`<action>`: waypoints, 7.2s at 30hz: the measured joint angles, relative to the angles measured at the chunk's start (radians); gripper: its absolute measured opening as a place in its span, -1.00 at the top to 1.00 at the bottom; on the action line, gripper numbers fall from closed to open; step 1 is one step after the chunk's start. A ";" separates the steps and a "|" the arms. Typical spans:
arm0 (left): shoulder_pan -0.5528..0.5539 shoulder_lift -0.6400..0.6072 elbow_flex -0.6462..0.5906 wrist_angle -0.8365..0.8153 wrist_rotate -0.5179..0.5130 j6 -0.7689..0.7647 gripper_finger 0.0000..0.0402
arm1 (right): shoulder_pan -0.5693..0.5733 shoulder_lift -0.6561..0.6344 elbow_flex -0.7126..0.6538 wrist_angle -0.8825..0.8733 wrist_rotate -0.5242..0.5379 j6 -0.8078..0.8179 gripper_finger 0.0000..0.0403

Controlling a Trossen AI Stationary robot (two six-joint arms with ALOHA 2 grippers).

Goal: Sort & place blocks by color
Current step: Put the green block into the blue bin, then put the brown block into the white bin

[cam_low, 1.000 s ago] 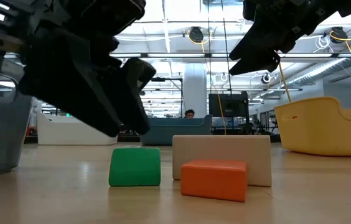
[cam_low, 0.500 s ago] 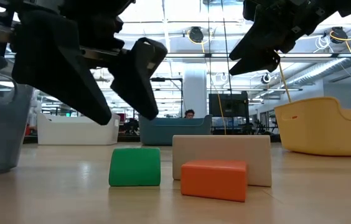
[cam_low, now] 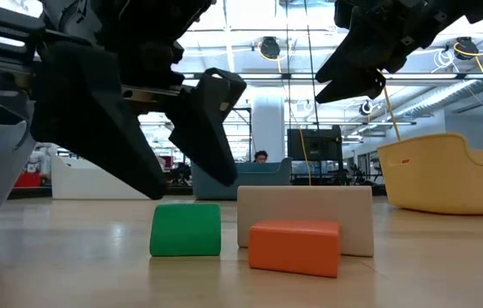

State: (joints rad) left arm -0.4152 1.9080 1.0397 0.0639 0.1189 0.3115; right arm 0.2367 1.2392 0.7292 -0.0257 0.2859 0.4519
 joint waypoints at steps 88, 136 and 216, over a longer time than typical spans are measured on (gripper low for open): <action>-0.032 0.137 0.275 -0.382 -0.014 0.229 -0.21 | 0.000 0.000 0.000 0.069 0.000 0.000 -0.25; 0.349 -0.243 0.276 -0.464 -0.237 -0.058 0.34 | -0.001 0.000 0.000 0.232 0.000 -0.075 -0.25; 0.751 0.036 0.275 -0.257 -0.565 -0.358 -0.06 | -0.196 0.000 0.000 0.196 0.551 -0.096 -0.25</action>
State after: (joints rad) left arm 0.3362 1.9442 1.3151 -0.1930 -0.4462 -0.0466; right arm 0.0406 1.2388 0.7292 0.1703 0.8366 0.3557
